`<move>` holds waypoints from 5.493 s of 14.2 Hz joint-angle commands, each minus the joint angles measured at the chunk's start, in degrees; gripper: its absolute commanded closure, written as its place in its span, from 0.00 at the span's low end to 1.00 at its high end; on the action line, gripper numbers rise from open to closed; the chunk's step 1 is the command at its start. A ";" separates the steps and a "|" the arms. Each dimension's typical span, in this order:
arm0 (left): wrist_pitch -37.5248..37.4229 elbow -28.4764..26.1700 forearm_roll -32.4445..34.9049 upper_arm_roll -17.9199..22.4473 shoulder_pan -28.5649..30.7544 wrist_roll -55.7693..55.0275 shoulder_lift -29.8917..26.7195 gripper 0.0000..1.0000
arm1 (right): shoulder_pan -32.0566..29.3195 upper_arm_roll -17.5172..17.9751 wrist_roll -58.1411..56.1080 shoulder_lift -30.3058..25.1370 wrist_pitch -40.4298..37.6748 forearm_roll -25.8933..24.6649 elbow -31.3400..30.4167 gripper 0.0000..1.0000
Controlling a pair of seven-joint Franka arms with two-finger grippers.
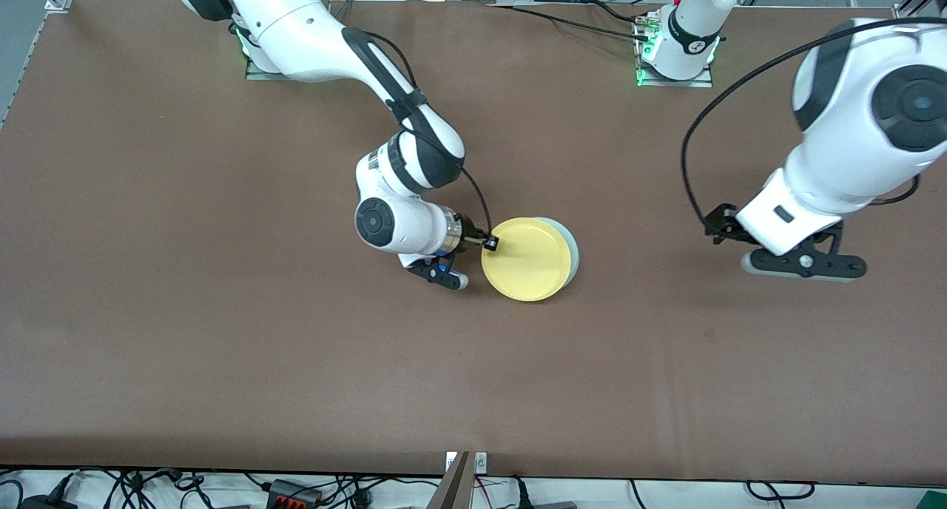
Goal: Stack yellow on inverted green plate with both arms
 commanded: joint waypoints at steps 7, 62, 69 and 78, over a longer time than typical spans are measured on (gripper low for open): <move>-2.92 -5.37 -10.50 3.40 3.41 6.16 -7.13 0.00 | 0.95 2.09 0.70 3.82 3.57 3.25 2.77 1.00; 1.30 -15.58 -7.96 2.99 4.27 6.86 -17.70 0.00 | -38.50 -2.47 -34.44 -38.01 -27.88 -40.43 -9.62 0.00; 0.94 -15.58 -8.04 2.90 4.36 6.95 -17.70 0.00 | -39.74 -3.36 -38.94 -42.39 -30.70 -40.61 -13.12 0.00; 0.94 -14.35 -7.61 2.90 4.54 8.44 -17.08 0.00 | -39.65 -3.18 -38.67 -48.91 -24.81 -40.70 -24.47 0.00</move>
